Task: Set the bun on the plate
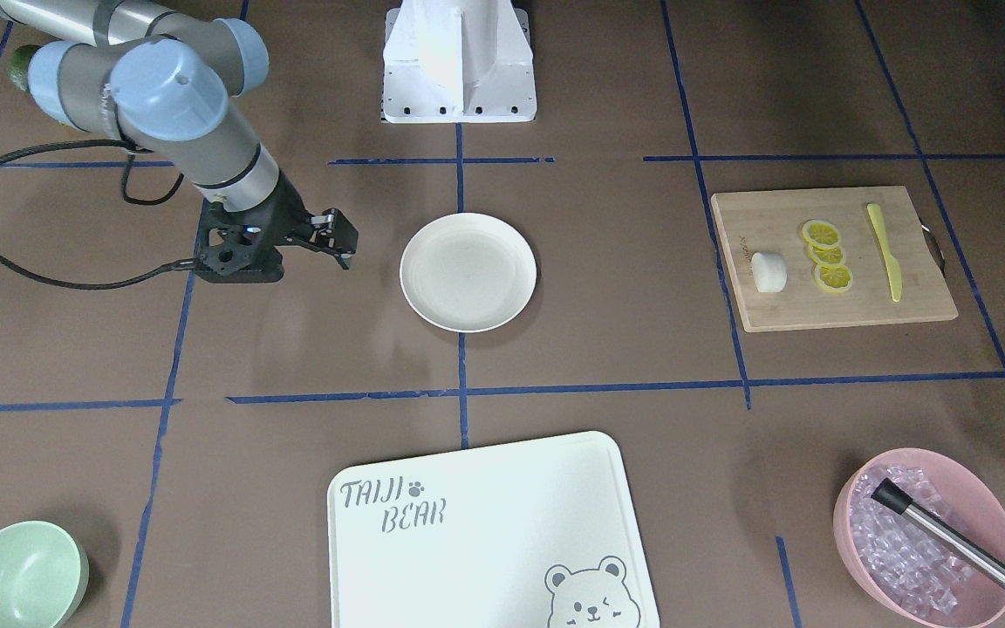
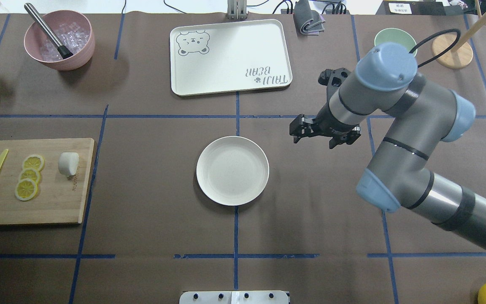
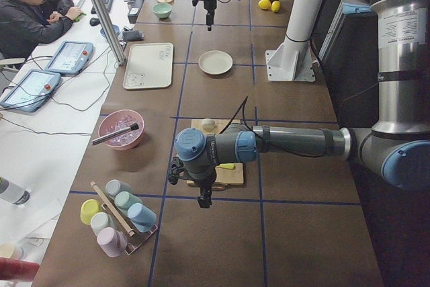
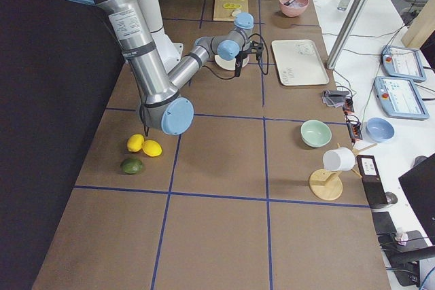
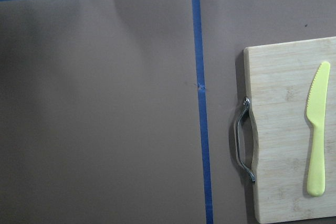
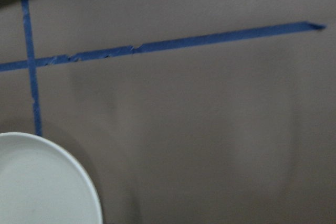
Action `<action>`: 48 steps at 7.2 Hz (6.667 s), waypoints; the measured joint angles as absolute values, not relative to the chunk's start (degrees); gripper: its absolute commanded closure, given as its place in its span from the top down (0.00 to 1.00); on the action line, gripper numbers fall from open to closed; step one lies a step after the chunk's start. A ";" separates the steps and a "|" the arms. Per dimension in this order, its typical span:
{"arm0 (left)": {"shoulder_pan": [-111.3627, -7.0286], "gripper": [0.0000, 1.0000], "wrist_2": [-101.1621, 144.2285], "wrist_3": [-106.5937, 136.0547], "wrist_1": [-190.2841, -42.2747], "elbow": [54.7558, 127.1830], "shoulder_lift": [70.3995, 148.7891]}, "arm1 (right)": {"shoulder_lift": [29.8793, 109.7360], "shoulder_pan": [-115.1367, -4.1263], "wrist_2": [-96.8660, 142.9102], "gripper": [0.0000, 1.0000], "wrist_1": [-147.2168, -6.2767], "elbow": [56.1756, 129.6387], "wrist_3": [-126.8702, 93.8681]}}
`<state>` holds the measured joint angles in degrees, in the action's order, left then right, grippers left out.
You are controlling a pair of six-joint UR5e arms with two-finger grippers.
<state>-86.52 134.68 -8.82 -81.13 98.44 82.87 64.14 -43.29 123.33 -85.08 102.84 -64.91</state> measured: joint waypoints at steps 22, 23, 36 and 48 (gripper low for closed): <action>-53.61 1.00 123.76 50.01 -111.62 105.24 92.05 | 97.85 -88.42 130.34 1.00 -97.03 103.02 7.21; -49.59 1.00 120.21 52.89 -111.89 105.40 92.19 | 97.85 -88.40 130.34 1.00 -97.03 102.97 7.21; -40.65 0.17 117.50 59.13 -95.77 102.66 111.01 | 97.91 -88.33 130.34 1.00 -97.03 102.74 7.22; -28.39 1.00 110.98 77.08 -92.18 79.32 141.14 | 98.28 -88.33 130.42 1.00 -97.03 102.85 7.19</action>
